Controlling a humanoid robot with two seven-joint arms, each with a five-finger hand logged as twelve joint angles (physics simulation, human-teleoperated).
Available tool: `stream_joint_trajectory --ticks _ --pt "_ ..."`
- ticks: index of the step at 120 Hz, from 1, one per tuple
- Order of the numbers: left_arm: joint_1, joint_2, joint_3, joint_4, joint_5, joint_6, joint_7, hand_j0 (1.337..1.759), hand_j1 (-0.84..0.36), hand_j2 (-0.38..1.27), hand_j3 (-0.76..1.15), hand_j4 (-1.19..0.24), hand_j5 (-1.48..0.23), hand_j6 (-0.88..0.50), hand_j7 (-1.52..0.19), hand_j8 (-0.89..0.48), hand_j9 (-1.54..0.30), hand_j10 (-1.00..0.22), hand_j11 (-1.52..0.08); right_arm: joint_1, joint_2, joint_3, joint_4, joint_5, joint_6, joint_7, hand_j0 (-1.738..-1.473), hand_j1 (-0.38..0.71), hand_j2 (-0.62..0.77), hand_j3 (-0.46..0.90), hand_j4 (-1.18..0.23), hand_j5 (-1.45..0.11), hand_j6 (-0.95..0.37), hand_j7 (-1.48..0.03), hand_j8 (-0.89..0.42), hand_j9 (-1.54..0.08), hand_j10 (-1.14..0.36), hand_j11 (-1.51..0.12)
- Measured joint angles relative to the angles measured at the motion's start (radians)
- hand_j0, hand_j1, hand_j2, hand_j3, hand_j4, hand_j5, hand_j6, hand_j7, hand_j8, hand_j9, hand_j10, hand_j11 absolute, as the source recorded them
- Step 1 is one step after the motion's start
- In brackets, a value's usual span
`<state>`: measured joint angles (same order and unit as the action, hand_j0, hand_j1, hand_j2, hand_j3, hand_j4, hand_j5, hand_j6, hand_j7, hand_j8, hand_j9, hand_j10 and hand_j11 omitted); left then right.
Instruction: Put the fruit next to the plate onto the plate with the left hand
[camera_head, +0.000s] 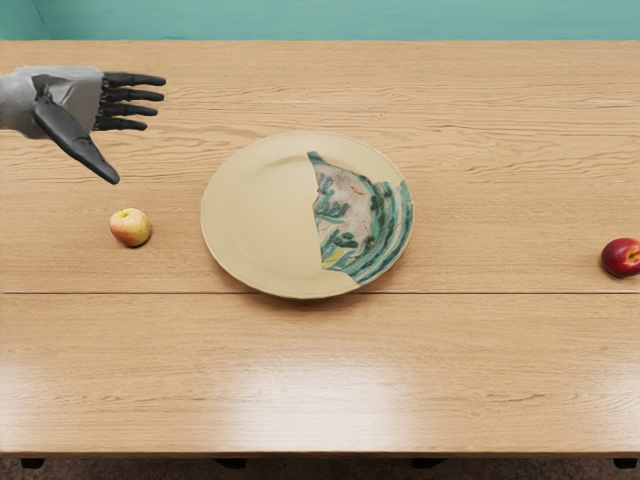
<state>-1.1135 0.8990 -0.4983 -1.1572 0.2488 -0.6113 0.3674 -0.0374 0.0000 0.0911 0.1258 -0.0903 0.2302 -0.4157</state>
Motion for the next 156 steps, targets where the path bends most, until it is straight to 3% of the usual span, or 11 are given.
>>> stream_joint_trajectory --ticks 13,23,47,58,77,113,156 --pt "0.000 -0.028 0.007 -0.002 0.098 0.005 0.003 1.658 0.33 0.00 0.00 -0.02 -0.02 -0.02 -0.02 -0.02 -0.02 -0.02 -0.02 -0.008 0.000 0.000 0.000 0.000 -0.003 0.000 -1.658 -0.35 0.00 0.00 0.00 0.00 0.00 0.00 0.00 0.00 0.00 0.00" --pt "0.000 -0.030 0.042 -0.003 0.205 0.089 0.033 1.658 0.31 0.01 0.00 -0.03 -0.04 -0.03 -0.04 -0.03 -0.04 -0.03 -0.04 -0.012 0.000 -0.001 -0.001 0.000 -0.004 0.000 -1.658 -0.35 0.00 0.00 0.00 0.00 0.00 0.00 0.00 0.00 0.00 0.00" --pt "-0.007 -0.052 0.200 -0.092 0.397 0.497 0.118 1.658 0.29 0.01 0.00 -0.05 -0.07 -0.05 -0.07 -0.05 -0.07 -0.05 -0.07 -0.016 0.000 -0.001 -0.001 0.000 -0.005 0.000 -1.658 -0.35 0.00 0.00 0.00 0.00 0.00 0.00 0.00 0.00 0.00 0.00" --pt "-0.063 -0.147 0.339 -0.107 0.428 0.730 0.127 1.658 0.28 0.01 0.00 -0.06 -0.07 -0.06 -0.07 -0.06 -0.07 -0.06 -0.07 -0.016 0.000 -0.001 -0.001 0.000 -0.005 0.000 -1.658 -0.35 0.00 0.00 0.00 0.00 0.00 0.00 0.00 0.00 0.00 0.00" --pt "-0.066 -0.214 0.494 -0.142 0.442 0.961 0.129 1.658 0.23 0.02 0.00 -0.11 -0.14 -0.11 -0.14 -0.11 -0.14 -0.11 -0.14 -0.016 0.000 -0.001 -0.001 0.000 -0.005 0.000 -1.658 -0.35 0.00 0.00 0.00 0.00 0.00 0.00 0.00 0.00 0.00 0.00" --pt "-0.055 -0.279 0.610 -0.175 0.444 1.137 0.130 1.658 0.14 0.04 0.00 -0.18 -0.23 -0.18 -0.23 -0.18 -0.23 -0.18 -0.23 -0.016 0.000 -0.001 -0.001 0.000 -0.005 0.000 -1.658 -0.35 0.00 0.00 0.00 0.00 0.00 0.00 0.00 0.00 0.00 0.00" --pt "-0.031 -0.269 0.639 -0.179 0.448 1.169 0.131 1.658 -0.05 0.07 0.00 -0.34 -0.44 -0.34 -0.44 -0.34 -0.44 -0.34 -0.44 -0.016 0.000 -0.001 -0.001 0.000 -0.005 0.000 -1.658 -0.35 0.00 0.00 0.00 0.00 0.00 0.00 0.00 0.00 0.00 0.00"
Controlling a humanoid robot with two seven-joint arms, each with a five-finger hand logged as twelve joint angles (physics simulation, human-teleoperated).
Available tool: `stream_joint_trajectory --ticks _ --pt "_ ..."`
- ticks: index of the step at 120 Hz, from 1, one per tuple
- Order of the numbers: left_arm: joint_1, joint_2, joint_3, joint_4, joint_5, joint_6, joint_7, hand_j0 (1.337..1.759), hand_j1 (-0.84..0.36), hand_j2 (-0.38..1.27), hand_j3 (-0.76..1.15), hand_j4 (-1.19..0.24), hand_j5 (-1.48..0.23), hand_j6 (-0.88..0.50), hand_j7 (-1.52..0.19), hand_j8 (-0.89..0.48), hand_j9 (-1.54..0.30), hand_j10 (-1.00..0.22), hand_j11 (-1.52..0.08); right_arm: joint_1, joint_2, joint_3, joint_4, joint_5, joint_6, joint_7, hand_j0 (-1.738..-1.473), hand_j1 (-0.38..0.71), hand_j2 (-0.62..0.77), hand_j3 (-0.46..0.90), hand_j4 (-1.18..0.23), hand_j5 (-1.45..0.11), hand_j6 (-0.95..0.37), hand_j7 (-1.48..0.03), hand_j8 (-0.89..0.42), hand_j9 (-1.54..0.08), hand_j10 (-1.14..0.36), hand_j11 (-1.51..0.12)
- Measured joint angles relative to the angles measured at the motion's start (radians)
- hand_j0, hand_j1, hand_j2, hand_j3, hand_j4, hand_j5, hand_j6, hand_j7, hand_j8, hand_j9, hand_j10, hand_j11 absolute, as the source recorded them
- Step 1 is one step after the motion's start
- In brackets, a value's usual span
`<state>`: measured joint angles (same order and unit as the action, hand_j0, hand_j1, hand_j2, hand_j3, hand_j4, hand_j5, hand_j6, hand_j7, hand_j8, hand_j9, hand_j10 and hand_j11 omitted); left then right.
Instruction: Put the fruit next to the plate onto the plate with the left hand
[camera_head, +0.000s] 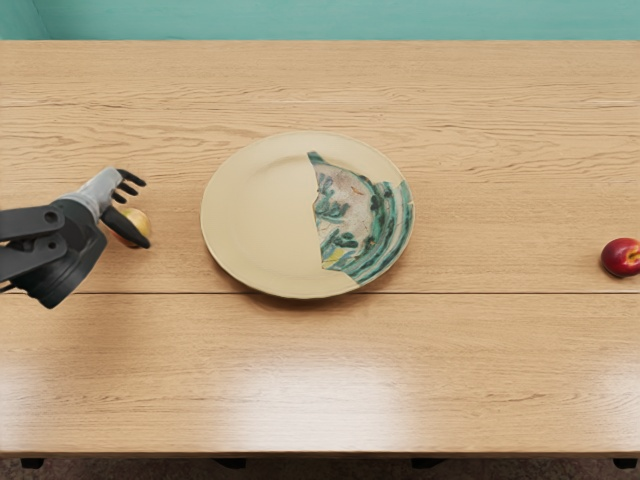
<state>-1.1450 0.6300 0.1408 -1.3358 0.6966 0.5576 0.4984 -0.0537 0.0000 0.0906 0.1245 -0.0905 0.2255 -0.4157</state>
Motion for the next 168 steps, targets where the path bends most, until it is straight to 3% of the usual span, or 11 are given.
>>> stream_joint_trajectory --ticks 32,51,65,77,87,108,118,127,151,168 --pt "0.004 0.016 0.016 -0.006 -0.002 0.001 0.001 1.658 -0.23 0.11 0.00 -0.48 -0.63 -0.48 -0.63 -0.48 -0.63 -0.48 -0.63 0.000 0.000 0.000 0.000 0.000 0.000 0.000 -1.658 -0.35 0.00 0.00 0.00 0.00 0.00 0.00 0.00 0.00 0.00 0.00" --pt "0.010 0.018 0.019 -0.013 0.006 0.002 0.000 1.654 -0.28 0.17 0.00 -0.58 -0.70 -0.50 -0.73 -0.41 -0.75 -0.56 -0.75 0.000 0.000 0.000 0.000 0.000 0.000 0.000 -1.658 -0.35 0.00 0.00 0.00 0.00 0.00 0.00 0.00 0.00 0.00 0.00" --pt "0.013 0.020 0.020 -0.014 0.005 0.002 0.004 1.654 -0.30 0.30 0.00 -0.65 -0.77 -0.50 -0.80 -0.44 -0.83 -0.60 -0.83 0.000 0.000 0.000 0.000 0.000 0.000 0.000 -1.658 -0.35 0.00 0.00 0.00 0.00 0.00 0.00 0.00 0.00 0.00 0.00" --pt "0.013 0.024 0.021 -0.015 0.002 -0.002 0.005 1.653 -0.31 0.29 0.00 -0.68 -0.86 -0.45 -0.89 -0.39 -0.91 -0.58 -0.90 0.000 0.000 0.000 0.000 0.000 0.000 0.000 -1.658 -0.35 0.00 0.00 0.00 0.00 0.00 0.00 0.00 0.00 0.00 0.00" --pt "0.013 0.025 0.022 -0.016 0.001 -0.005 0.006 1.652 -0.34 0.38 0.00 -0.70 -0.92 -0.42 -0.95 -0.36 -0.96 -0.56 -0.95 0.000 0.000 0.000 0.000 0.000 0.000 0.000 -1.658 -0.35 0.00 0.00 0.00 0.00 0.00 0.00 0.00 0.00 0.00 0.00" --pt "0.006 0.028 0.020 -0.016 -0.003 -0.007 0.008 1.651 -0.29 0.29 0.00 -0.74 -1.01 -0.39 -1.00 -0.35 -1.02 -0.55 -1.01 0.000 0.000 0.000 0.000 0.000 0.000 0.000 -1.658 -0.35 0.00 0.00 0.00 0.00 0.00 0.00 0.00 0.00 0.00 0.00" --pt "0.001 0.029 0.017 -0.016 -0.005 -0.007 0.008 1.652 -0.29 0.38 0.00 -0.74 -1.03 -0.40 -1.02 -0.35 -1.03 -0.56 -1.02 0.000 0.000 0.000 0.000 0.000 0.000 0.000 -1.658 -0.35 0.00 0.00 0.00 0.00 0.00 0.00 0.00 0.00 0.00 0.00" --pt "-0.016 0.037 0.015 -0.016 -0.006 -0.007 0.008 1.652 -0.28 0.31 0.00 -0.74 -1.05 -0.40 -1.03 -0.36 -1.04 -0.57 -1.03 0.000 0.000 0.000 0.000 0.000 0.000 0.000 -1.658 -0.35 0.00 0.00 0.00 0.00 0.00 0.00 0.00 0.00 0.00 0.00" --pt "-0.077 0.040 0.012 -0.022 -0.008 -0.007 0.008 1.653 -0.35 0.49 0.00 -0.74 -1.07 -0.37 -1.05 -0.33 -1.05 -0.54 -1.03 0.000 0.000 0.000 0.000 0.000 0.000 0.000 -1.658 -0.35 0.00 0.00 0.00 0.00 0.00 0.00 0.00 0.00 0.00 0.00" --pt "-0.134 0.024 0.015 -0.028 -0.021 -0.008 0.008 1.654 -0.34 0.47 0.00 -0.74 -1.08 -0.38 -1.06 -0.33 -1.05 -0.55 -1.03 0.000 0.000 0.000 0.000 0.000 0.000 0.000 -1.658 -0.35 0.00 0.00 0.00 0.00 0.00 0.00 0.00 0.00 0.00 0.00"
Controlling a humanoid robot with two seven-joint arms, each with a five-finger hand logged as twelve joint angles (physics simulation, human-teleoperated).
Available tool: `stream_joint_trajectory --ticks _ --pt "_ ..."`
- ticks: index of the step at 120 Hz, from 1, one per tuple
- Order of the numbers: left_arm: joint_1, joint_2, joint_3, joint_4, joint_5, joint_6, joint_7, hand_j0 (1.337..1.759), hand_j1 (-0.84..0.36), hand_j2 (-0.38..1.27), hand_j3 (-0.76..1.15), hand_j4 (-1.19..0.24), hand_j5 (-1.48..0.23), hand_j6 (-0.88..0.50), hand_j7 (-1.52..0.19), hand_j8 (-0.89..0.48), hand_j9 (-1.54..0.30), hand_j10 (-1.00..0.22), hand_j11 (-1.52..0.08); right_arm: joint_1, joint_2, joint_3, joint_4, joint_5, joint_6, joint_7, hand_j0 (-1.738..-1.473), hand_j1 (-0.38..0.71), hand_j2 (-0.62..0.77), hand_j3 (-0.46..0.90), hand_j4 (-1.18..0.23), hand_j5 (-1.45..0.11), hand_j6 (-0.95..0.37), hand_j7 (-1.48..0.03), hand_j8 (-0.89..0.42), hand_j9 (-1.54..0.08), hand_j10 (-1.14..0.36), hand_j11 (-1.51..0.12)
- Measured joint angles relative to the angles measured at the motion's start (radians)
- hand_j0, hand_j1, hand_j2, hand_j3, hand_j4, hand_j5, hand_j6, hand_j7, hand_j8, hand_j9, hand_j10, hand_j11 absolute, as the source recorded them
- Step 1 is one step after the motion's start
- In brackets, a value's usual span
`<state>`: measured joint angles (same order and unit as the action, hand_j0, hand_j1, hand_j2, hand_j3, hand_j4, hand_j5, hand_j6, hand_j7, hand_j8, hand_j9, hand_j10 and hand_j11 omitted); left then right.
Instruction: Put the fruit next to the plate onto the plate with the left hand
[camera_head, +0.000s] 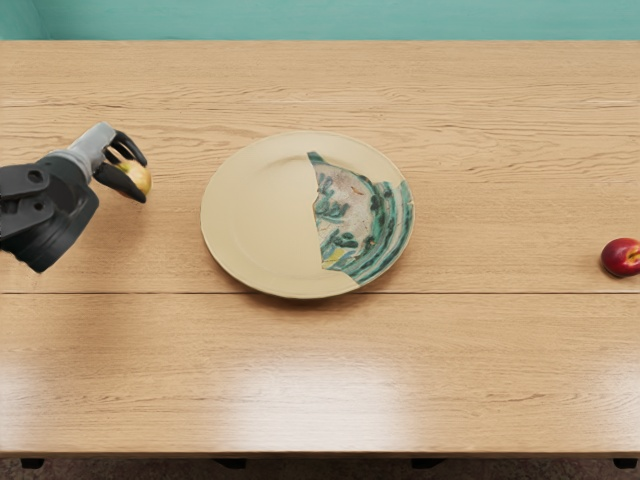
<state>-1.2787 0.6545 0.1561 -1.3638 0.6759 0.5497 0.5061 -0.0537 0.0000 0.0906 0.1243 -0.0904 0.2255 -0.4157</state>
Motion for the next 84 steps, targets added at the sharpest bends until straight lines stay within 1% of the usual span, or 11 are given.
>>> stream_joint_trajectory --ticks 21,29,36,37,38,42,56,62,71,79,84 --pt "-0.051 -0.046 0.003 -0.004 -0.009 -0.003 0.000 1.654 -0.31 0.43 0.00 -0.74 -1.10 -0.39 -1.06 -0.35 -1.04 -0.56 -1.04 0.000 0.000 0.000 0.000 0.000 0.000 0.000 -1.658 -0.35 0.00 0.00 0.00 0.00 0.00 0.00 0.00 0.00 0.00 0.00" --pt "-0.070 -0.068 0.003 -0.007 -0.013 -0.005 0.000 1.655 -0.32 0.45 0.00 -0.73 -1.10 -0.39 -1.06 -0.35 -1.04 -0.56 -1.04 0.000 0.000 0.000 0.000 0.000 0.000 0.000 -1.658 -0.35 0.00 0.00 0.00 0.00 0.00 0.00 0.00 0.00 0.00 0.00" --pt "-0.084 -0.087 0.004 -0.010 -0.017 -0.005 0.001 1.655 -0.31 0.41 0.00 -0.73 -1.10 -0.39 -1.06 -0.35 -1.03 -0.56 -1.04 0.000 0.000 0.000 0.000 0.000 0.000 0.000 -1.658 -0.35 0.00 0.00 0.00 0.00 0.00 0.00 0.00 0.00 0.00 0.00" --pt "-0.088 -0.093 0.004 -0.010 -0.018 -0.006 0.000 1.655 -0.31 0.43 0.00 -0.73 -1.10 -0.39 -1.06 -0.35 -1.03 -0.56 -1.04 0.000 0.000 0.000 0.000 0.000 0.000 0.000 -1.658 -0.35 0.00 0.00 0.00 0.00 0.00 0.00 0.00 0.00 0.00 0.00" --pt "-0.090 -0.098 0.004 -0.011 -0.018 -0.006 0.000 1.655 -0.31 0.41 0.00 -0.73 -1.10 -0.39 -1.06 -0.36 -1.03 -0.57 -1.04 0.000 0.000 0.000 0.000 0.000 0.000 0.000 -1.658 -0.35 0.00 0.00 0.00 0.00 0.00 0.00 0.00 0.00 0.00 0.00" --pt "-0.098 -0.113 0.004 -0.013 -0.022 -0.007 0.000 1.655 -0.31 0.44 0.00 -0.73 -1.10 -0.40 -1.06 -0.36 -1.04 -0.58 -1.04 0.000 0.000 0.000 0.000 0.000 0.000 0.000 -1.658 -0.35 0.00 0.00 0.00 0.00 0.00 0.00 0.00 0.00 0.00 0.00" --pt "-0.111 -0.139 0.004 -0.030 -0.039 -0.007 0.000 1.655 -0.31 0.42 0.00 -0.73 -1.11 -0.40 -1.05 -0.36 -1.04 -0.57 -1.04 0.000 0.000 0.000 0.000 0.000 0.000 0.000 -1.658 -0.35 0.00 0.00 0.00 0.00 0.00 0.00 0.00 0.00 0.00 0.00" --pt "-0.118 -0.147 0.003 -0.039 -0.046 -0.008 0.000 1.655 -0.32 0.45 0.00 -0.73 -1.11 -0.39 -1.05 -0.35 -1.04 -0.57 -1.03 0.000 0.000 0.000 0.000 0.000 0.000 0.000 -1.658 -0.35 0.00 0.00 0.00 0.00 0.00 0.00 0.00 0.00 0.00 0.00" --pt "-0.122 -0.172 0.003 -0.049 -0.056 -0.008 0.001 1.655 -0.32 0.43 0.00 -0.73 -1.11 -0.39 -1.05 -0.35 -1.04 -0.57 -1.03 0.000 0.000 0.000 0.000 0.000 0.000 0.000 -1.658 -0.35 0.00 0.00 0.00 0.00 0.00 0.00 0.00 0.00 0.00 0.00" --pt "-0.122 -0.188 0.003 -0.055 -0.061 -0.008 0.001 1.656 -0.33 0.45 0.00 -0.73 -1.11 -0.39 -1.05 -0.35 -1.03 -0.58 -1.03 0.000 0.000 0.000 0.000 0.000 0.000 0.000 -1.658 -0.35 0.00 0.00 0.00 0.00 0.00 0.00 0.00 0.00 0.00 0.00" --pt "-0.123 -0.201 0.003 -0.057 -0.063 -0.008 0.000 1.655 -0.32 0.42 0.00 -0.73 -1.11 -0.39 -1.05 -0.35 -1.03 -0.58 -1.03 0.000 0.000 0.000 0.000 0.000 0.000 0.000 -1.658 -0.35 0.00 0.00 0.00 0.00 0.00 0.00 0.00 0.00 0.00 0.00"
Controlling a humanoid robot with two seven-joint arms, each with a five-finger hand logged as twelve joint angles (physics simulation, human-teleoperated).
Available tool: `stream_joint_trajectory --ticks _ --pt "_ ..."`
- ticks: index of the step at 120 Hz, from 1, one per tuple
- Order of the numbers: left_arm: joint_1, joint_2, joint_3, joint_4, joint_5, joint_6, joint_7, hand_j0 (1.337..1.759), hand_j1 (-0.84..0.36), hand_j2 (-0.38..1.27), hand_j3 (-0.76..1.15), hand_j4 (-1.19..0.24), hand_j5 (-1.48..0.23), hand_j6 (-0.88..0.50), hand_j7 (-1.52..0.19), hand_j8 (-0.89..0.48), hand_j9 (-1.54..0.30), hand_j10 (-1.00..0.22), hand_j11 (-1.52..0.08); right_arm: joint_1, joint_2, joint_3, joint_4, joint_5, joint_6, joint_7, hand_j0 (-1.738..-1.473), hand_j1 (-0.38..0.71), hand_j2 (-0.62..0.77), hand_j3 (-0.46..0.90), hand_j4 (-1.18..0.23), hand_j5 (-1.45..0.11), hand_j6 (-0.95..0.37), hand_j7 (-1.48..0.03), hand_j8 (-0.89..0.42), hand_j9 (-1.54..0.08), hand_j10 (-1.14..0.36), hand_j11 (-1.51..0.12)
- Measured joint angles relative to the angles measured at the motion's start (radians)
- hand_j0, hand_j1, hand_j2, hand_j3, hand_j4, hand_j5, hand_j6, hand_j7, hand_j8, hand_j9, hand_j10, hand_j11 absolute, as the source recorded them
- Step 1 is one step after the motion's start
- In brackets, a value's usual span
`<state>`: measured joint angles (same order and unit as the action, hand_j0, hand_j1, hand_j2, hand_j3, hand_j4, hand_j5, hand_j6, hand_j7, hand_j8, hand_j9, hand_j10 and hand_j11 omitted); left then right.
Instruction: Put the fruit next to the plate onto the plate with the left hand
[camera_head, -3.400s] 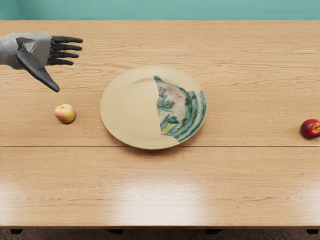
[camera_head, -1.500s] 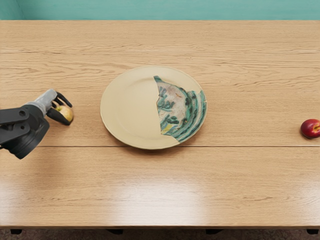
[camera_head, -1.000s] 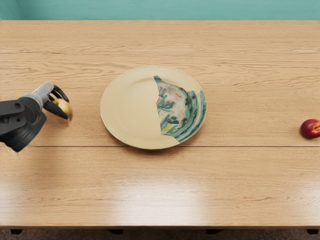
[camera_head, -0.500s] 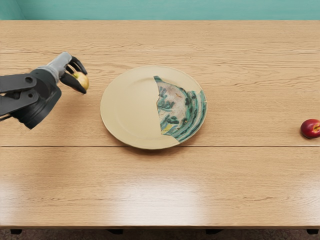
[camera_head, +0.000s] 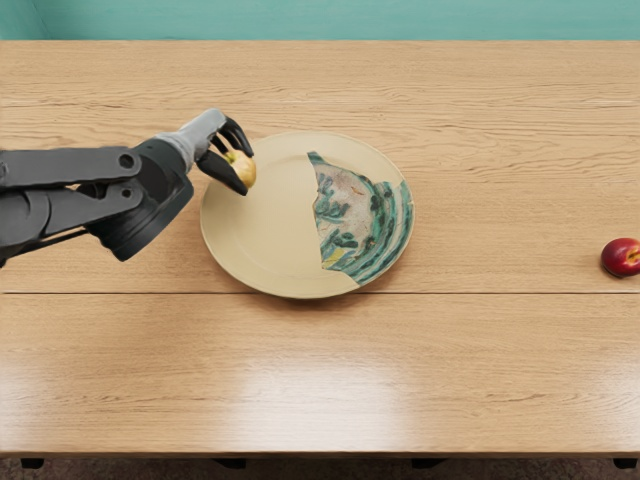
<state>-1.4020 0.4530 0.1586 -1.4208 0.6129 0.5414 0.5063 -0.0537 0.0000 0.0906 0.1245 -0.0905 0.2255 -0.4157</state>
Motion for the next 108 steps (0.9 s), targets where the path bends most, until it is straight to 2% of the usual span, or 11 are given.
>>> stream_joint_trajectory --ticks 21,38,54,74,76,85,108 --pt "-0.005 -0.050 0.001 -0.004 -0.014 -0.001 0.000 1.656 -0.32 0.43 0.00 -0.73 -1.11 -0.39 -1.04 -0.35 -1.03 -0.58 -1.03 0.000 0.000 0.000 0.000 0.000 0.000 0.000 -1.658 -0.35 0.00 0.00 0.00 0.00 0.00 0.00 0.00 0.00 0.00 0.00" --pt "0.009 -0.091 0.001 0.001 -0.026 -0.001 0.000 1.656 -0.34 0.50 0.00 -0.73 -1.11 -0.39 -1.04 -0.36 -1.04 -0.57 -1.03 0.000 0.000 0.000 0.000 0.000 0.000 0.000 -1.658 -0.35 0.00 0.00 0.00 0.00 0.00 0.00 0.00 0.00 0.00 0.00" --pt "0.038 -0.106 0.001 0.011 -0.026 0.000 0.001 1.655 -0.32 0.43 0.00 -0.73 -1.10 -0.40 -1.04 -0.36 -1.04 -0.59 -1.03 0.000 0.000 0.000 0.000 0.000 0.000 0.000 -1.658 -0.35 0.00 0.00 0.00 0.00 0.00 0.00 0.00 0.00 0.00 0.00" --pt "0.065 -0.115 0.001 0.024 -0.028 0.001 0.001 1.656 -0.37 0.59 0.00 -0.72 -1.08 -0.39 -1.02 -0.37 -1.01 -0.62 -1.02 0.000 0.000 0.000 0.000 0.000 0.000 0.000 -1.658 -0.35 0.00 0.00 0.00 0.00 0.00 0.00 0.00 0.00 0.00 0.00" --pt "0.067 -0.117 0.001 0.026 -0.028 0.002 0.001 1.656 -0.36 0.57 0.00 -0.72 -1.07 -0.39 -1.01 -0.37 -1.01 -0.63 -1.01 0.000 0.000 0.000 0.000 0.000 0.000 0.000 -1.658 -0.35 0.00 0.00 0.00 0.00 0.00 0.00 0.00 0.00 0.00 0.00" --pt "0.067 -0.121 0.001 0.034 -0.027 0.005 0.000 1.656 -0.33 0.47 0.00 -0.66 -0.96 -0.41 -0.91 -0.39 -0.91 -0.60 -0.91 0.000 0.000 0.000 0.000 0.000 0.000 0.000 -1.658 -0.35 0.00 0.00 0.00 0.00 0.00 0.00 0.00 0.00 0.00 0.00" --pt "0.049 -0.116 -0.001 0.042 -0.047 0.012 -0.004 1.657 -0.04 0.21 0.00 -0.37 -0.52 -0.27 -0.50 -0.26 -0.50 -0.34 -0.50 0.000 0.000 0.000 0.000 0.000 0.000 0.000 -1.658 -0.35 0.00 0.00 0.00 0.00 0.00 0.00 0.00 0.00 0.00 0.00"
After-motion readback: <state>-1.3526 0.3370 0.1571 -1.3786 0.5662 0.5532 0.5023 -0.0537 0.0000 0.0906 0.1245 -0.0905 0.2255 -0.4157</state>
